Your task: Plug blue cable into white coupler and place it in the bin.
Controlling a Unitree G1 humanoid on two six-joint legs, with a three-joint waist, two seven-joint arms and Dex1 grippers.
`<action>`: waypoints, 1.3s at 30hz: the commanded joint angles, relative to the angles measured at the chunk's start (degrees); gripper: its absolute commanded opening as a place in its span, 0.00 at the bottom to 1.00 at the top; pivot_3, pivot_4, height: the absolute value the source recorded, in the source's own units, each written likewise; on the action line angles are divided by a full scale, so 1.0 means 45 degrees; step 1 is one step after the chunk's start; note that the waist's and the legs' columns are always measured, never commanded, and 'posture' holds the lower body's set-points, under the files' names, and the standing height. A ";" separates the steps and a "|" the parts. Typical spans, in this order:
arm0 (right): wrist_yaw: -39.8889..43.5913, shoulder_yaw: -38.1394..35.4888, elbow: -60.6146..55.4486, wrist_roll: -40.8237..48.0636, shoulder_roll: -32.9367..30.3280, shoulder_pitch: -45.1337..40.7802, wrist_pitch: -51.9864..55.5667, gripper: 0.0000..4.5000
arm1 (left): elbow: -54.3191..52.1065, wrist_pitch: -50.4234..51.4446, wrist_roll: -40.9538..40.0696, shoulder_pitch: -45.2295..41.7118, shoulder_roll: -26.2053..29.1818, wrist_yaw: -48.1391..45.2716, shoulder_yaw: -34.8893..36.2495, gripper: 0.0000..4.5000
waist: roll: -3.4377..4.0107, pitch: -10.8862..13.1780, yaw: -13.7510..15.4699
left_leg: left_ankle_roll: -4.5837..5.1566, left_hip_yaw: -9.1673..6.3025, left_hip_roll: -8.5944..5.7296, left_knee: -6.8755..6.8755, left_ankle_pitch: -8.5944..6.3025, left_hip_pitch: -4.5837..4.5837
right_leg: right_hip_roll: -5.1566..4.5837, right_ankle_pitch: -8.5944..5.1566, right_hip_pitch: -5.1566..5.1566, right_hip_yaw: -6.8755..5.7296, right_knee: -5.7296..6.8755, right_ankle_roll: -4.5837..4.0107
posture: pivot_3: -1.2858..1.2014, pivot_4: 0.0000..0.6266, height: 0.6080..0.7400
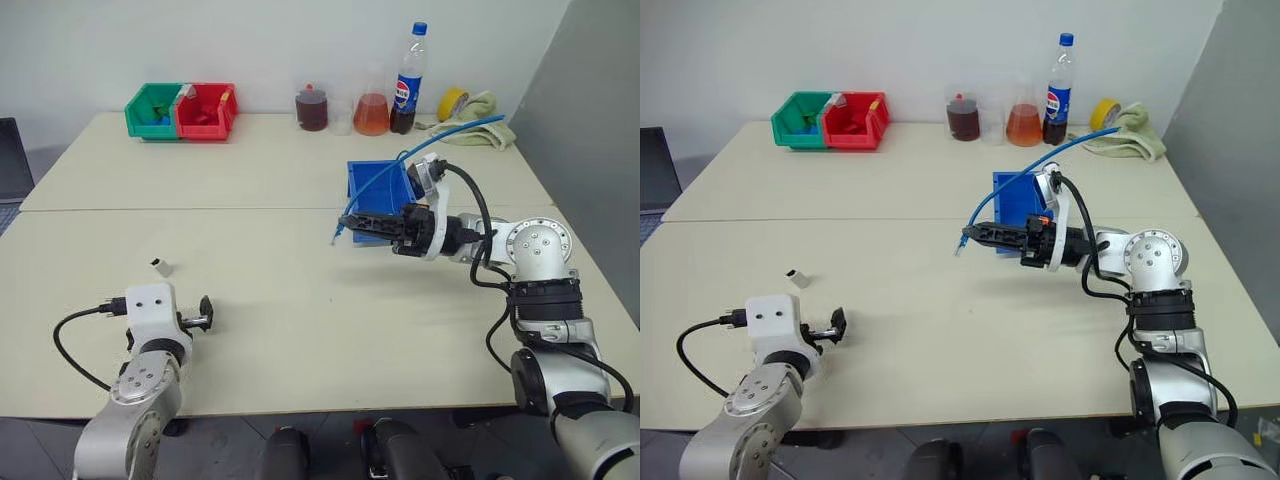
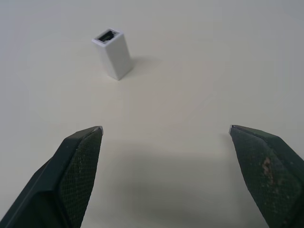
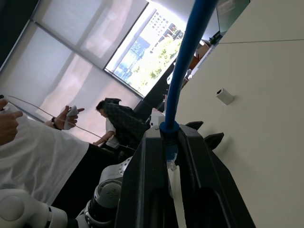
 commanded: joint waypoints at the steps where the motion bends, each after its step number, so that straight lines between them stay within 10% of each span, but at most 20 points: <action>1: 0.0504 -0.0044 -0.0138 -0.0193 -0.0002 -0.0346 -0.0069 0.02 | 0.0483 -0.0268 0.1080 -0.0622 -0.0428 0.0428 0.0032 0.99 | -0.0003 -0.0002 -0.0002 | 0.0000 -0.0001 -0.0001 0.0000 0.0000 0.0000 | 0.0000 0.0000 0.0001 -0.0002 0.0000 0.0000 | 0.52 0.24 1.00; 12: 0.0559 -0.0235 -0.0453 -0.0520 -0.0034 -0.0281 0.0111 0.02 | 0.1417 0.0371 0.1746 -0.2280 -0.1008 -0.0078 0.0575 0.99 | -0.0004 -0.0002 -0.0023 | 0.0000 -0.0004 -0.0002 0.0002 0.0000 -0.0003 | 0.0002 0.0002 0.0002 -0.0005 0.0006 0.0002 | 0.52 0.24 1.00; 39: 0.0030 -0.0541 -0.0868 -0.0744 0.0070 -0.0010 -0.0022 0.02 | 0.7675 0.0367 0.0895 -0.4791 0.3702 -0.7021 0.1570 0.99 | -0.0005 -0.0003 -0.0046 | -0.0001 -0.0004 0.0007 0.0003 0.0000 0.0008 | 0.0002 0.0003 0.0000 -0.0016 0.0020 0.0003 | 0.52 0.24 1.00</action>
